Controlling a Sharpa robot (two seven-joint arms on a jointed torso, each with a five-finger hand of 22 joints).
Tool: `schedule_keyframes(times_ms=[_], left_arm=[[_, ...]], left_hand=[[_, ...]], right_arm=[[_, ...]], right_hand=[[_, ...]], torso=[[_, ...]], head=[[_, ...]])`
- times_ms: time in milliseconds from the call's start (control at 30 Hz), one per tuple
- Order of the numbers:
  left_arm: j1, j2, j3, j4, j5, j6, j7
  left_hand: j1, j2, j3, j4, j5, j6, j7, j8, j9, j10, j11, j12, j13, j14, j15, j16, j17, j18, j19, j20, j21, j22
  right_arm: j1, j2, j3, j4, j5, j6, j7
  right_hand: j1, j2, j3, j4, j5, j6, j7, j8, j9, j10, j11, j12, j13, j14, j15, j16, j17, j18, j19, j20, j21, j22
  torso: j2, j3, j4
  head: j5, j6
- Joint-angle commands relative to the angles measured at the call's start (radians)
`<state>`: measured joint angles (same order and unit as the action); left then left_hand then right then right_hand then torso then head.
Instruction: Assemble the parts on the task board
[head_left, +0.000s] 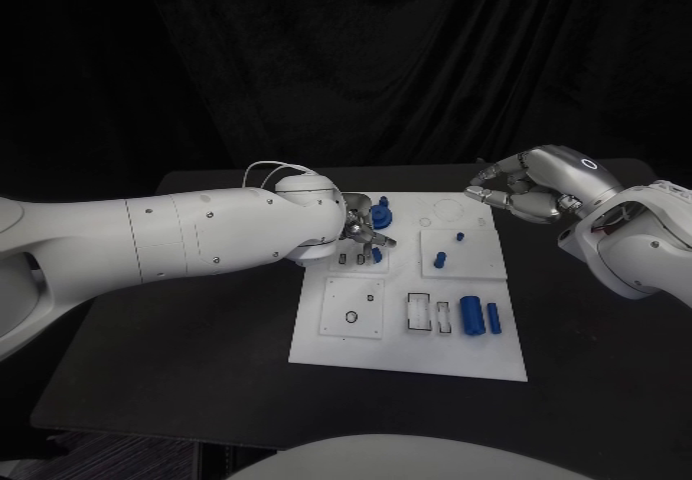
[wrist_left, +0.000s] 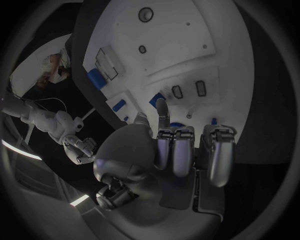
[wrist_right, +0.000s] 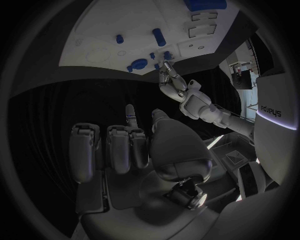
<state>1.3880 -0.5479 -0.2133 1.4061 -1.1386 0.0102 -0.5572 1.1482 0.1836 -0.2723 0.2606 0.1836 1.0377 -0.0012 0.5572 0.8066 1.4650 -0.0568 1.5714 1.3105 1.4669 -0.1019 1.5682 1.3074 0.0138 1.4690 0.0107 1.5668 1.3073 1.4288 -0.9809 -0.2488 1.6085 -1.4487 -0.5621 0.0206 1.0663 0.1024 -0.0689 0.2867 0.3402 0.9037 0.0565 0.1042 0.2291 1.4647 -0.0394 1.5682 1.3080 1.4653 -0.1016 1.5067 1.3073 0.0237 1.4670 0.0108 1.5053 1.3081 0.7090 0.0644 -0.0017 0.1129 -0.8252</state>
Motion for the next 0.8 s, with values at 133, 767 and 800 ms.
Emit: schedule_keyframes(times_ms=[133,767,800], left_arm=[[-0.014,0.008,0.001,-0.006,-0.006,-0.005,0.019],[-0.022,0.009,0.001,-0.014,-0.006,0.004,0.022],[-0.023,0.009,0.001,-0.015,-0.006,0.003,0.024]], left_hand=[[0.009,-0.002,0.007,-0.001,0.005,-0.01,0.001,-0.01,0.002,0.106,-0.007,-0.001,0.26,0.104,-0.008,0.003,0.263,-0.014,0.102,-0.007,0.004,0.263],[0.018,0.0,0.019,-0.008,0.013,-0.006,0.001,-0.017,0.012,0.106,-0.007,-0.001,0.26,0.104,-0.008,0.003,0.263,-0.014,0.102,-0.006,0.004,0.263],[0.022,0.0,0.024,-0.011,0.02,-0.006,0.001,-0.022,0.016,0.106,-0.007,-0.001,0.26,0.104,-0.008,0.003,0.263,-0.014,0.102,-0.006,0.004,0.263]], right_arm=[[-0.002,-0.001,0.001,0.003,-0.016,-0.018,-0.007],[-0.002,0.002,0.001,0.0,-0.02,-0.013,-0.008],[-0.002,0.002,0.001,0.0,-0.02,-0.013,-0.008]], right_hand=[[0.012,0.004,-0.005,0.0,0.008,0.008,0.002,-0.006,-0.002,0.106,0.005,0.003,0.263,0.08,0.008,-0.002,0.128,-0.004,0.069,0.009,-0.007,0.237],[0.015,0.004,-0.006,0.0,0.01,0.009,0.002,-0.007,-0.002,0.106,0.005,0.003,0.263,0.08,0.009,-0.002,0.128,-0.004,0.069,0.009,-0.008,0.237],[0.015,0.004,-0.006,0.0,0.01,0.009,0.002,-0.007,-0.002,0.106,0.005,0.003,0.263,0.08,0.009,-0.002,0.128,-0.004,0.069,0.009,-0.008,0.237]], torso=[[0.001,-0.0036,0.0026],[0.002,-0.0023,0.0013],[0.002,-0.0022,0.0019]], head=[[-0.006,-0.005],[-0.007,-0.017],[-0.007,-0.019]])
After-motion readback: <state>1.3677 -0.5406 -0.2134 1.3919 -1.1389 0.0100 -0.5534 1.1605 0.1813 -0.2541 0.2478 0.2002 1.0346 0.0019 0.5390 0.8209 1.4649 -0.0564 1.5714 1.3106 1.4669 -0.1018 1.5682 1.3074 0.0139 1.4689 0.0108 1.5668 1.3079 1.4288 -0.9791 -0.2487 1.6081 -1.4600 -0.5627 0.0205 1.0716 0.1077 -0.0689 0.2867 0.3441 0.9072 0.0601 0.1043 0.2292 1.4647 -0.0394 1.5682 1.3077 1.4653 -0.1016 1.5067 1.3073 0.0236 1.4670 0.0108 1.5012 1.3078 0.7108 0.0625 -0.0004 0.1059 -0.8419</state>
